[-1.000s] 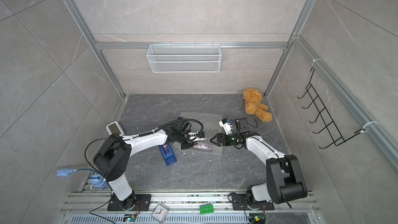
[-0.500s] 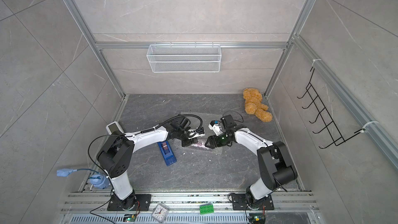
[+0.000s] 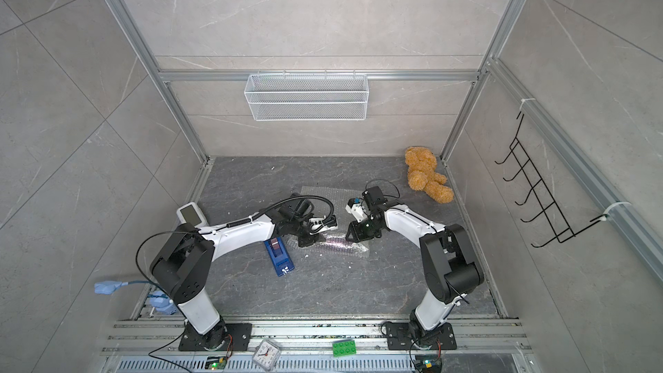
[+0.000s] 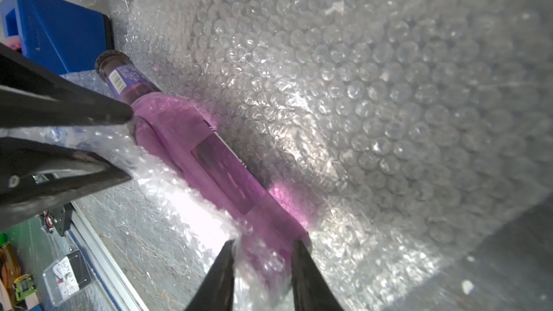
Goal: Wrap wine bottles in bubble wrap
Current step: Wrap the wine bottle in bubble wrap.
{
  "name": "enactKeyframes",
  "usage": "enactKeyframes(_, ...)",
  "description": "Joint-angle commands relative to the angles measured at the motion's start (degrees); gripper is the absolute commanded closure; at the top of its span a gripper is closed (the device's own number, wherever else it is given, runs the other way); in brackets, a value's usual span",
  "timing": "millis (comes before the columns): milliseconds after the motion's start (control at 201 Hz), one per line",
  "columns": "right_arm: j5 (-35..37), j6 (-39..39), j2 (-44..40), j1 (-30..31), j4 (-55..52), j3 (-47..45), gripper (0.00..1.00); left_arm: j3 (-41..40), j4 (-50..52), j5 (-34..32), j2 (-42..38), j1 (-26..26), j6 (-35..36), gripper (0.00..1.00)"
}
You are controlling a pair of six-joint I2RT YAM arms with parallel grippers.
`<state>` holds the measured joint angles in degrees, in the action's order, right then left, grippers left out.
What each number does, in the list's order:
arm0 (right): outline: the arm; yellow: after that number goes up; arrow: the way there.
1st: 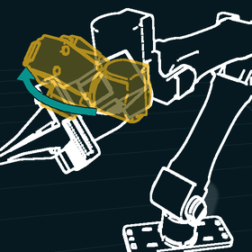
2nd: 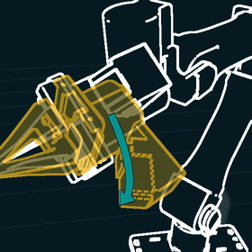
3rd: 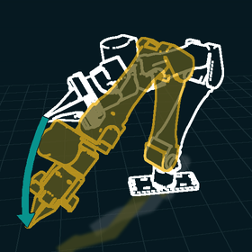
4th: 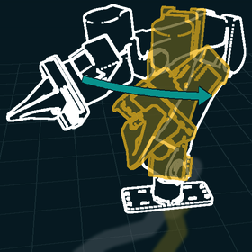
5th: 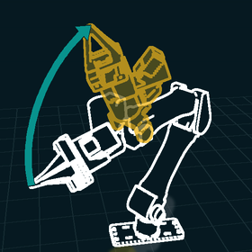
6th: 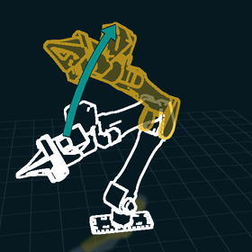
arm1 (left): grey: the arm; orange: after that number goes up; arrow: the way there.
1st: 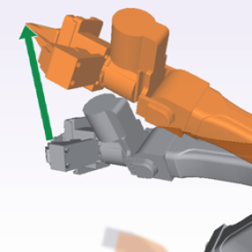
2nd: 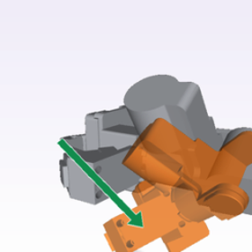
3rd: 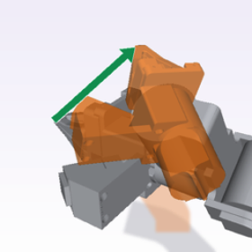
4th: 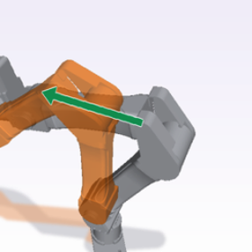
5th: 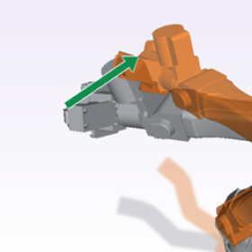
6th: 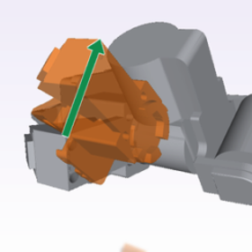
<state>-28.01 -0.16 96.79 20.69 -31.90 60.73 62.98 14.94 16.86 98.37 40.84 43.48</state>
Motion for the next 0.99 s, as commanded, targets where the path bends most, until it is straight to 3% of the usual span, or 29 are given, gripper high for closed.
enactKeyframes(0, 0.5, 0.7, 1.4, 0.5, -2.4, 1.4, 0.71, -1.5, -1.8, -3.5, -5.2, -0.2, 3.1, 0.63)
enactKeyframes(309, 0.6, 1.3, 3.0, 0.6, -3.1, 3.0, 0.74, -9.1, -5.4, -6.6, -12.8, 2.8, 10.7, 0.64)
enactKeyframes(622, 0.6, 1.4, 4.3, 0.6, -3.8, 4.2, 0.74, -9.1, -11.6, -11.7, -8.1, 9.5, 16.9, 0.62)
enactKeyframes(781, 1.0, 2.0, 4.8, 0.6, -4.7, 4.9, 0.73, -10.1, -15.2, -12.1, -10.3, 9.8, 15.9, 0.61)
enactKeyframes(986, 1.1, 2.6, 5.3, 0.6, -5.1, 5.7, 0.72, -9.4, -8.9, -8.4, -9.8, 11.6, 16.1, 0.74)
